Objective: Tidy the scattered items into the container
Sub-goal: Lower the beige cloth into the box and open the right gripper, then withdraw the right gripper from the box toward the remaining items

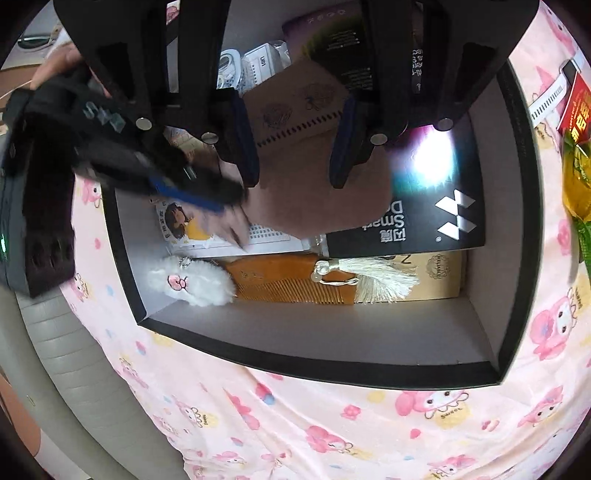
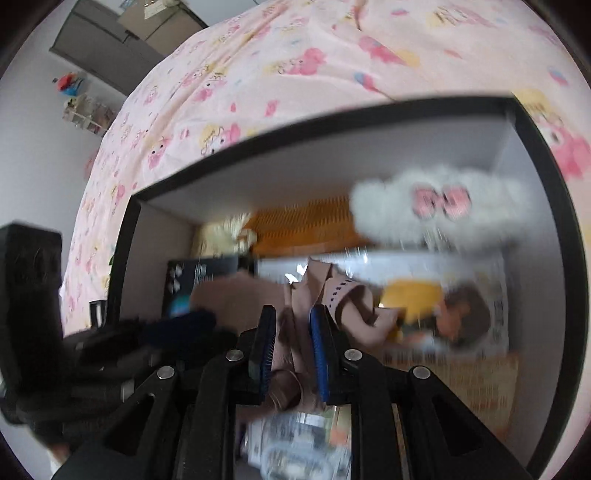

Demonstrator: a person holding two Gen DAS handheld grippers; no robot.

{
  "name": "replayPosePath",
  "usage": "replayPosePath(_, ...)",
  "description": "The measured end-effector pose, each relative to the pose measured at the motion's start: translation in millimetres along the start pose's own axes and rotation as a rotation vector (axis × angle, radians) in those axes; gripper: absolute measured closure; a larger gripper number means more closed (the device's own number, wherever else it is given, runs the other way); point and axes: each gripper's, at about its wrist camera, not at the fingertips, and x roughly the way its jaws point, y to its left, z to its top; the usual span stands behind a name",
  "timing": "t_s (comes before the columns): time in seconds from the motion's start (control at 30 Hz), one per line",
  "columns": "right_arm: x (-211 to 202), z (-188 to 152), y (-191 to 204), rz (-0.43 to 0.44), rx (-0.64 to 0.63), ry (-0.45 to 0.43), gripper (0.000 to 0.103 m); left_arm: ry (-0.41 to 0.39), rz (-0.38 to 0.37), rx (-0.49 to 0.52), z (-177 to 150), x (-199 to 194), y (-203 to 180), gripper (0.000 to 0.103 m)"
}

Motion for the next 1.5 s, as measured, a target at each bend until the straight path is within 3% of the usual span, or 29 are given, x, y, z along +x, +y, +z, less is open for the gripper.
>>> replayPosePath(0.1,-10,-14,-2,0.037,0.013,0.014,0.087,0.000,-0.014,-0.003,-4,-3,0,0.063)
replayPosePath(0.2,-28,-18,3,-0.027,0.000,-0.055,0.083,-0.014,-0.032,0.016,-5,-2,-8,0.063)
replayPosePath(0.3,-38,-17,5,-0.066,0.005,-0.131,0.082,-0.014,0.008,0.026,-3,0,-8,0.063)
replayPosePath(0.43,-21,-13,-1,-0.095,0.021,-0.079,0.081,0.018,0.015,0.002,1,9,-6,0.063)
replayPosePath(0.57,-4,-15,6,-0.137,-0.069,-0.029,0.077,0.025,0.000,-0.003,1,6,-5,0.061)
replayPosePath(0.87,-22,-19,9,-0.130,-0.012,-0.100,0.076,-0.001,0.002,0.026,-4,-7,-13,0.061)
replayPosePath(1.0,-46,-44,17,-0.188,-0.007,-0.204,0.076,-0.054,0.066,0.065,-13,-21,-23,0.061)
replayPosePath(1.13,-76,-73,31,-0.209,-0.032,-0.286,0.076,-0.097,-0.023,0.129,-35,-54,-40,0.057)
replayPosePath(1.27,-110,-106,51,-0.241,-0.064,-0.375,0.073,-0.188,-0.023,0.220,-63,-89,-67,0.057)
replayPosePath(1.33,-123,-125,63,-0.241,-0.072,-0.408,0.071,-0.230,-0.060,0.238,-80,-103,-74,0.053)
replayPosePath(1.4,-129,-145,72,-0.217,-0.082,-0.414,0.066,-0.247,-0.110,0.235,-99,-110,-75,0.053)
replayPosePath(1.5,-133,-175,86,-0.198,-0.096,-0.397,0.065,-0.271,-0.124,0.236,-127,-119,-78,0.053)
